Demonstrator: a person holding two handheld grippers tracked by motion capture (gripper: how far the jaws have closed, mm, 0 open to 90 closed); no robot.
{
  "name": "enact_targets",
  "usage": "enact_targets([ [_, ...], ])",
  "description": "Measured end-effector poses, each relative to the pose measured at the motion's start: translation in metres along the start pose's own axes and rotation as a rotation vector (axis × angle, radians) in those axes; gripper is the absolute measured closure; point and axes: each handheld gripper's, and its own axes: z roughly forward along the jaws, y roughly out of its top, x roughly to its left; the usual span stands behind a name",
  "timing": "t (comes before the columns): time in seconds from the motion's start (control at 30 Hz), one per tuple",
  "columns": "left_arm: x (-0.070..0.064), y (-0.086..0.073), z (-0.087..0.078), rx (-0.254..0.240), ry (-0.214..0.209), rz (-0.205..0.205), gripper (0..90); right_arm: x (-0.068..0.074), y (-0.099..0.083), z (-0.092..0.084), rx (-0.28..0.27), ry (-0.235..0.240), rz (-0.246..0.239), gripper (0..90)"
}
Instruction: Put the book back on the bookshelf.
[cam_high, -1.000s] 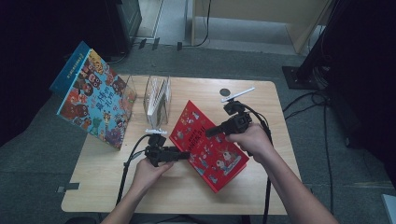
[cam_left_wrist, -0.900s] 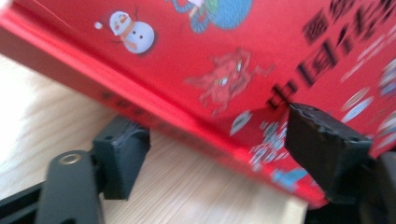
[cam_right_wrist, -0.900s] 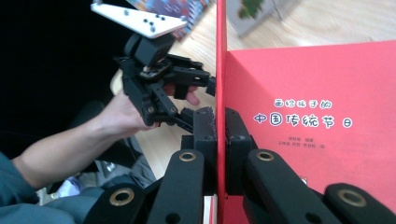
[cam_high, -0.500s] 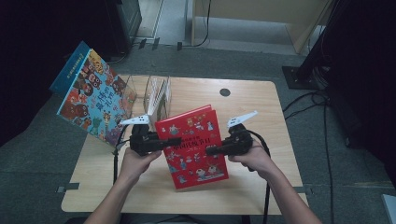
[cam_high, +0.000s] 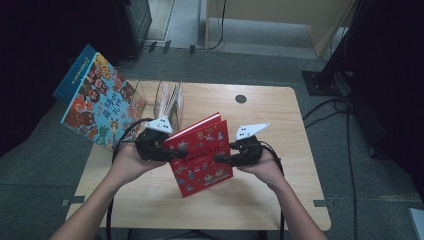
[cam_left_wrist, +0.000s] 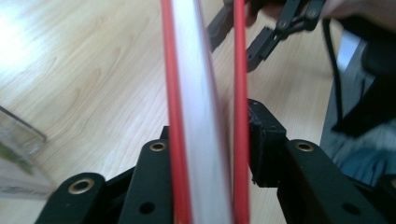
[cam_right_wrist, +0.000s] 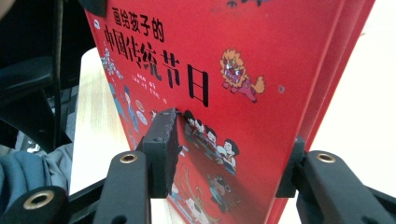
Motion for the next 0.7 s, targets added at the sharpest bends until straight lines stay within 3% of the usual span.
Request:
enact_targets([
  [0.03,0.001,0.013,0.001,0.075,0.004,0.020,66.4,-0.001,0.000,0.000,-0.004,0.004,-0.001,54.2],
  [0.13,0.002,0.025,0.002,0.116,0.002,0.031,64.4,-0.002,0.000,0.000,-0.010,0.021,0.004,55.5],
  [0.23,0.006,0.043,0.007,0.190,-0.018,0.032,64.8,-0.004,0.000,0.000,-0.029,0.059,0.000,60.0],
  [0.27,0.008,0.053,0.011,0.241,-0.022,0.020,62.8,-0.002,0.002,0.002,-0.043,0.066,-0.015,59.5],
  [0.3,0.008,0.053,0.011,0.241,-0.022,0.020,62.7,-0.002,0.003,0.002,-0.040,0.067,-0.018,59.3],
  [0.33,0.013,0.059,0.014,0.282,-0.049,-0.021,63.8,-0.003,0.004,0.003,-0.039,0.067,-0.012,59.7],
  [0.47,0.015,0.058,0.010,0.300,-0.094,-0.044,71.7,-0.005,0.003,0.000,-0.040,0.083,-0.008,58.4],
  [0.57,0.011,0.055,0.004,0.310,-0.080,-0.028,77.8,-0.010,-0.006,-0.013,-0.044,0.050,-0.018,56.1],
  [0.67,0.009,0.053,-0.003,0.298,-0.050,-0.044,79.7,-0.011,-0.010,-0.018,-0.035,0.024,-0.011,50.6],
  [0.7,0.008,0.052,-0.008,0.297,-0.036,-0.049,79.7,-0.012,-0.014,-0.021,-0.020,-0.030,-0.003,50.0],
])
